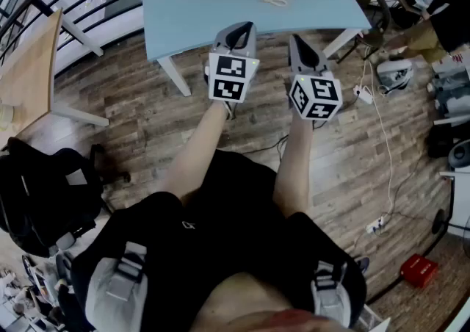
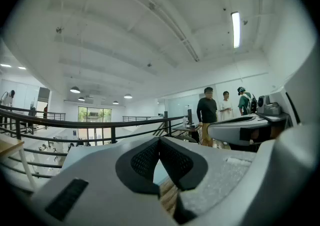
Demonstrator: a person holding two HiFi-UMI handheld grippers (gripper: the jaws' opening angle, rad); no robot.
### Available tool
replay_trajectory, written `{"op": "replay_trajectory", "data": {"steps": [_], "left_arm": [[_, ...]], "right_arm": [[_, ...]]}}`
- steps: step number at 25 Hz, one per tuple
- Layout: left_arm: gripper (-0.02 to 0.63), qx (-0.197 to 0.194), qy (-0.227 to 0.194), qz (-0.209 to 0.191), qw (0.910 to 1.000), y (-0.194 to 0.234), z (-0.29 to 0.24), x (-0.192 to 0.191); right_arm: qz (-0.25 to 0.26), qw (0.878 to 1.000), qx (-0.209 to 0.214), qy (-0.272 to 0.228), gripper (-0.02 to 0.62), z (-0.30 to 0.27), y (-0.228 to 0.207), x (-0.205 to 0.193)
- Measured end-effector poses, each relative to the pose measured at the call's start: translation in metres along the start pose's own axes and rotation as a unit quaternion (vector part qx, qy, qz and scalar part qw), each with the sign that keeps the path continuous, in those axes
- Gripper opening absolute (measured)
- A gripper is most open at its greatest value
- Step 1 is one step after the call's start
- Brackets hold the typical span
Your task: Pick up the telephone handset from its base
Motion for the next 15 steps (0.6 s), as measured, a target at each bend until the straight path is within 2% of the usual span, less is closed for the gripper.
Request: {"op": "replay_trajectory", "data": {"steps": [5, 10, 15], "left_arm": [[0.000, 0.002, -0.006, 0.002, 1.0000, -0.005, -0.008, 0.005], [0.000, 0.007, -0.004, 0.009, 0.9999, -0.005, -0.014, 0.005], [0.000, 0.027, 0.003, 0.023, 0.9994, 0.017, -0.017, -0.002]], "right_arm": [[0.003, 1.000, -0.005, -0.015, -0.005, -0.001, -0.015, 0.005], [-0.018, 1.000, -0.006, -0.023, -0.003, -0.004, -0.030, 0.003], [-0.046, 0.999, 0.011, -0.020, -0.003, -0.023, -0.031, -0.009]]}}
Point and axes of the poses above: the fingertips, and each gripper's own axes: z backward along the fingers, y to its left, x out of its top, the point moved 2 cm from there along z, backward along the fingers, and after that the axes turned 6 degrees about x, right-handed, at the moved point
